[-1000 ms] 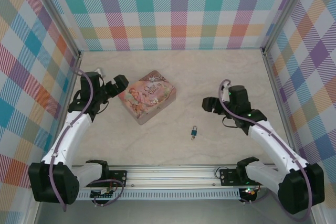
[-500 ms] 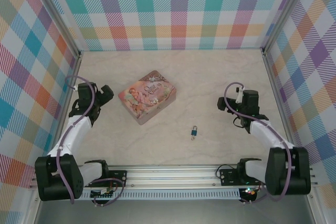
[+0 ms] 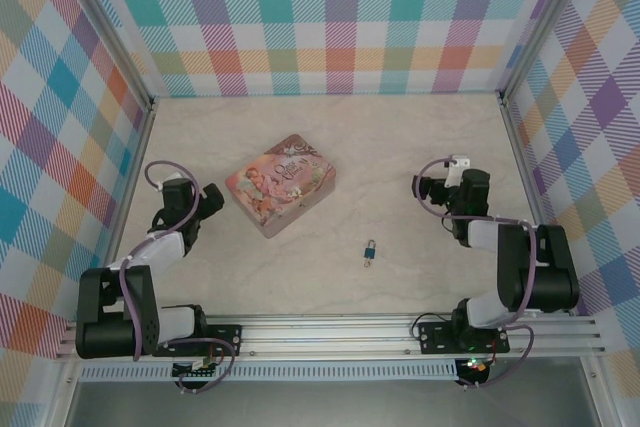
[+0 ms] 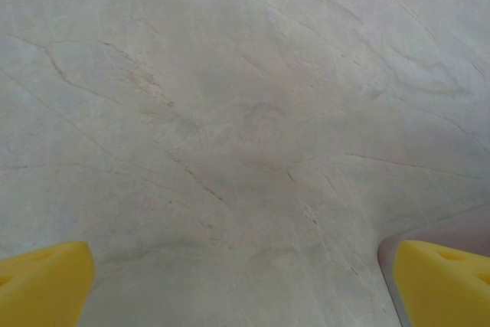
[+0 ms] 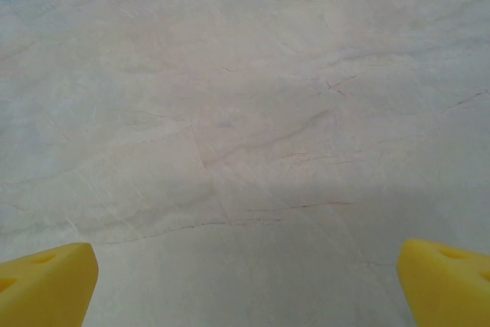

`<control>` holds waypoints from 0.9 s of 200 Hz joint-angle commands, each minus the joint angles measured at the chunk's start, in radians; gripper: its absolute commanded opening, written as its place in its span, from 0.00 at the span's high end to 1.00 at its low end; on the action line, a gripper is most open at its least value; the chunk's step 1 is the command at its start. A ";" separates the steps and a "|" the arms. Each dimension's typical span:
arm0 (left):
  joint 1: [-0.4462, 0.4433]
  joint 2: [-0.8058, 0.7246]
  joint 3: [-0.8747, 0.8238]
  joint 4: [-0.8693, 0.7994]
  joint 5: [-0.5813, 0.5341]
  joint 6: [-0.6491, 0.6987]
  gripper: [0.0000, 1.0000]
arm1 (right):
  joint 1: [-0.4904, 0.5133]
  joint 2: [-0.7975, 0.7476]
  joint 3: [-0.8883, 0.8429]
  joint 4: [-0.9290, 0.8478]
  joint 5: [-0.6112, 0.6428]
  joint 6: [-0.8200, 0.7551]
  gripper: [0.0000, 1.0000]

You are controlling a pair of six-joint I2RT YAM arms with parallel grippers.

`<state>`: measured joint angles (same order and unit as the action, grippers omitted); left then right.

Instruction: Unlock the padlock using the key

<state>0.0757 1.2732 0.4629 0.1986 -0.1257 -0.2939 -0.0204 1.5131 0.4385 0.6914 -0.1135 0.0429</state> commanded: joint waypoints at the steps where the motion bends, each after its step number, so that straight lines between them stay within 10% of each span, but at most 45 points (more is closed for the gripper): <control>1: 0.012 0.030 -0.026 0.157 0.059 0.054 0.00 | -0.010 0.022 -0.034 0.149 -0.016 -0.027 0.00; 119: -0.102 0.305 -0.126 0.798 0.152 0.317 0.00 | -0.010 0.024 -0.032 0.148 -0.013 -0.028 0.00; 180: -0.110 0.298 -0.047 0.627 0.126 0.317 0.00 | -0.010 0.024 -0.032 0.149 -0.011 -0.030 0.00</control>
<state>-0.0196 1.5631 0.3710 0.8398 0.0025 -0.0021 -0.0261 1.5391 0.4038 0.8013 -0.1131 0.0357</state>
